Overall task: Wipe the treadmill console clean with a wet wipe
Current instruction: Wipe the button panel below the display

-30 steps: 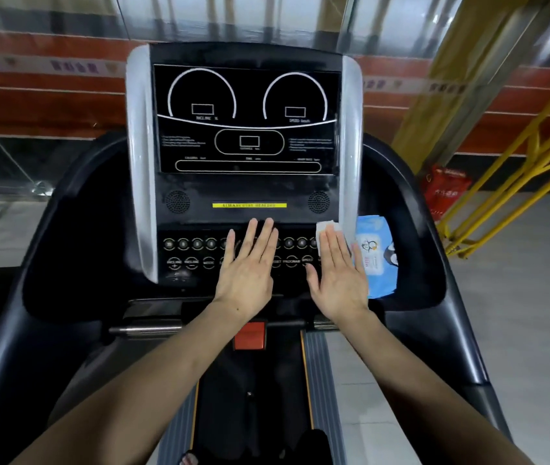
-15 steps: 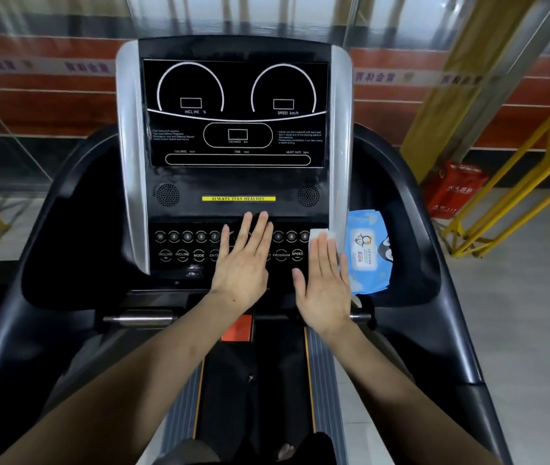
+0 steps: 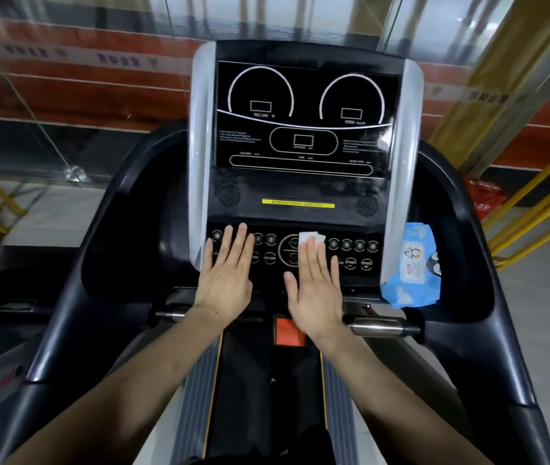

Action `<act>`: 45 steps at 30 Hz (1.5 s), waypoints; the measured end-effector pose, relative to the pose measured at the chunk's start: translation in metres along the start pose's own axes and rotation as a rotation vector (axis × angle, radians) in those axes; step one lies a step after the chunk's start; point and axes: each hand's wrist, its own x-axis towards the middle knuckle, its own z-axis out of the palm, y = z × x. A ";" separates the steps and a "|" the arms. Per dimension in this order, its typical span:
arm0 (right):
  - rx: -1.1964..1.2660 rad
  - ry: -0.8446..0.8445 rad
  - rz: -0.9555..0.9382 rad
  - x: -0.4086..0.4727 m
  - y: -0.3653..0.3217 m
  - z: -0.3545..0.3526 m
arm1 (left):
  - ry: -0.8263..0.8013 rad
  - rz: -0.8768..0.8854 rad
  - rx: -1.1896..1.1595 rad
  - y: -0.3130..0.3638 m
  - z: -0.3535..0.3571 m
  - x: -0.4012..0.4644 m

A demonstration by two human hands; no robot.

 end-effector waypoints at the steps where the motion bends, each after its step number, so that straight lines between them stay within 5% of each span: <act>1: -0.001 -0.009 -0.018 0.002 -0.011 0.002 | -0.005 -0.016 0.003 -0.012 0.000 -0.004; 15: -0.118 -0.082 -0.327 0.041 -0.131 0.033 | -0.048 -0.032 0.048 -0.108 -0.013 -0.028; 26: -0.379 -0.151 -0.671 0.041 -0.065 0.004 | -0.023 0.043 0.027 -0.081 -0.013 -0.020; 40: -0.284 -0.039 -0.162 -0.011 0.129 -0.051 | -0.010 0.254 -0.034 0.086 -0.002 0.025; 45: -0.213 -0.021 -0.060 -0.017 0.144 -0.049 | -0.036 0.258 0.014 0.127 0.000 0.032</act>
